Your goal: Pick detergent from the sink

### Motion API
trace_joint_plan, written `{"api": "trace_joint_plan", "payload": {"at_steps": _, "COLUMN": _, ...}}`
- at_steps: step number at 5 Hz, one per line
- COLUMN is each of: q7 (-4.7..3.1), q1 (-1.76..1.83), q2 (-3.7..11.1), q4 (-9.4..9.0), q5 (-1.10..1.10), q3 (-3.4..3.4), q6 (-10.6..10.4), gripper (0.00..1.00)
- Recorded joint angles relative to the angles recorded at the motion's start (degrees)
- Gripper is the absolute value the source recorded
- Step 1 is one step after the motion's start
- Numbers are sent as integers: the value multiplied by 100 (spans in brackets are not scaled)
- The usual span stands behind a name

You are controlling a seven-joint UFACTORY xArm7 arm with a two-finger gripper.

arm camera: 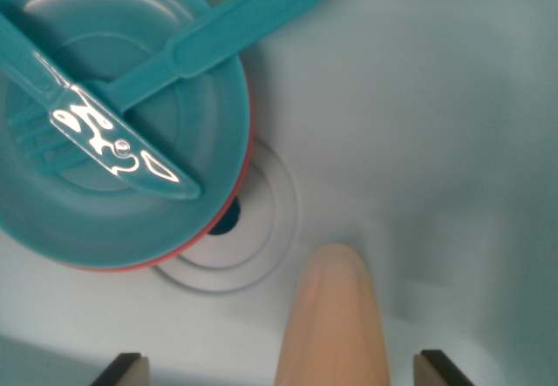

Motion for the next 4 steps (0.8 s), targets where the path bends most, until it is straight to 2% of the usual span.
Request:
{"api": "trace_joint_plan", "payload": {"at_steps": 2, "q7": 0, "q1": 0, "q2": 0, "q4": 0, "q5": 0, "q3": 0, "q6": 0, "gripper": 0}}
{"api": "trace_joint_plan", "payload": {"at_steps": 3, "q7": 0, "q1": 0, "q2": 0, "q4": 0, "q5": 0, "q3": 0, "q6": 0, "gripper": 100}}
{"api": "trace_joint_plan", "payload": {"at_steps": 4, "q7": 0, "q1": 0, "q2": 0, "q4": 0, "q5": 0, "q3": 0, "q6": 0, "gripper": 100}}
